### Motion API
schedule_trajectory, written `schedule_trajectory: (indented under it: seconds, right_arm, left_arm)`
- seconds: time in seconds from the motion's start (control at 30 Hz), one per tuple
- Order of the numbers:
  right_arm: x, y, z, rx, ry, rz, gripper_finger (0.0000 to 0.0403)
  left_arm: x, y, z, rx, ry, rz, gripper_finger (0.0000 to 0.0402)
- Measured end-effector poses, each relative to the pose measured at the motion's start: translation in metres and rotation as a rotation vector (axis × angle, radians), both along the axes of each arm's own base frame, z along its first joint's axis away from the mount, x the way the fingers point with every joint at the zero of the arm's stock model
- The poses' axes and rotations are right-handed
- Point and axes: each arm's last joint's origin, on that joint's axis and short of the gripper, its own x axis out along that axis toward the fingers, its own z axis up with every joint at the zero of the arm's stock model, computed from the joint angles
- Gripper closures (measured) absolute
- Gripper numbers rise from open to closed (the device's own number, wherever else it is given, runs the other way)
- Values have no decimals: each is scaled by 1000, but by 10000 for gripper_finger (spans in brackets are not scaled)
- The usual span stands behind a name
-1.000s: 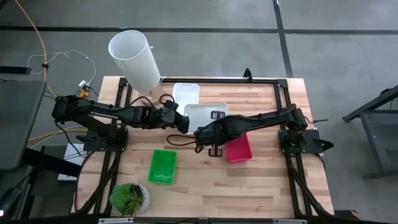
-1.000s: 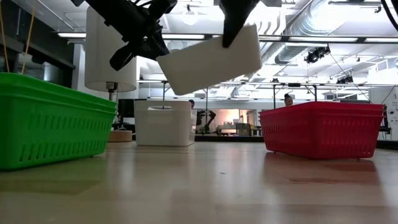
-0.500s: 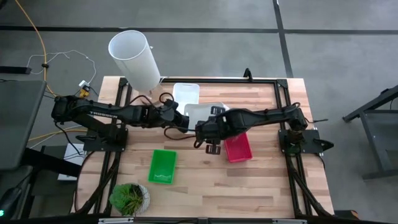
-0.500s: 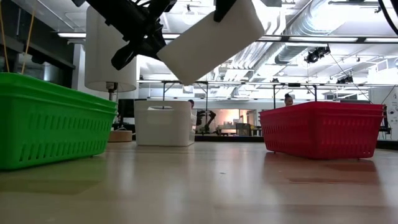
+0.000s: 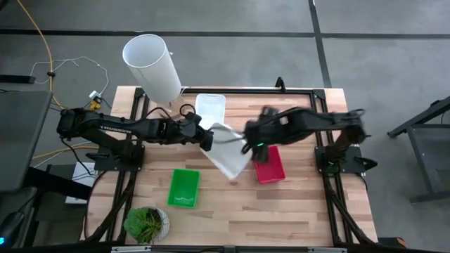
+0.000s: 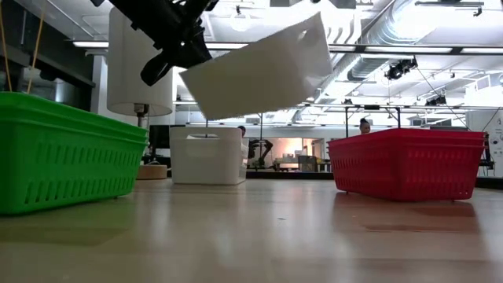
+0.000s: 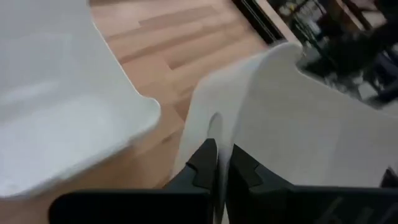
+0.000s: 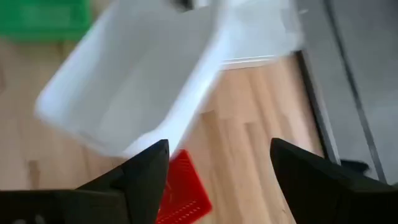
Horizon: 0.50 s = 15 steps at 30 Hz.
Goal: Stack baskets by color
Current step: Stack the bottom white bin on the top white bins
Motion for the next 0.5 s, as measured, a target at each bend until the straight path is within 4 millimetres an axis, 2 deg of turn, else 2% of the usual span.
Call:
schedule_trajectory:
  seconds: [0.1,0.27,0.37,0.5]
  right_arm:
    - [-28,-7,13,-30,-79,-100,135]
    - [-67,-18,19,-35,-189,-265,135]
    - [-81,-20,13,-9,-232,-321,135]
    - [-91,-22,3,17,-277,-347,135]
  left_arm:
    - [-3,-1,7,5,-15,-16,401]
    - [-4,3,42,85,-60,-74,401]
    - [-7,9,73,160,-43,-98,401]
    - [-17,24,109,283,62,-97,401]
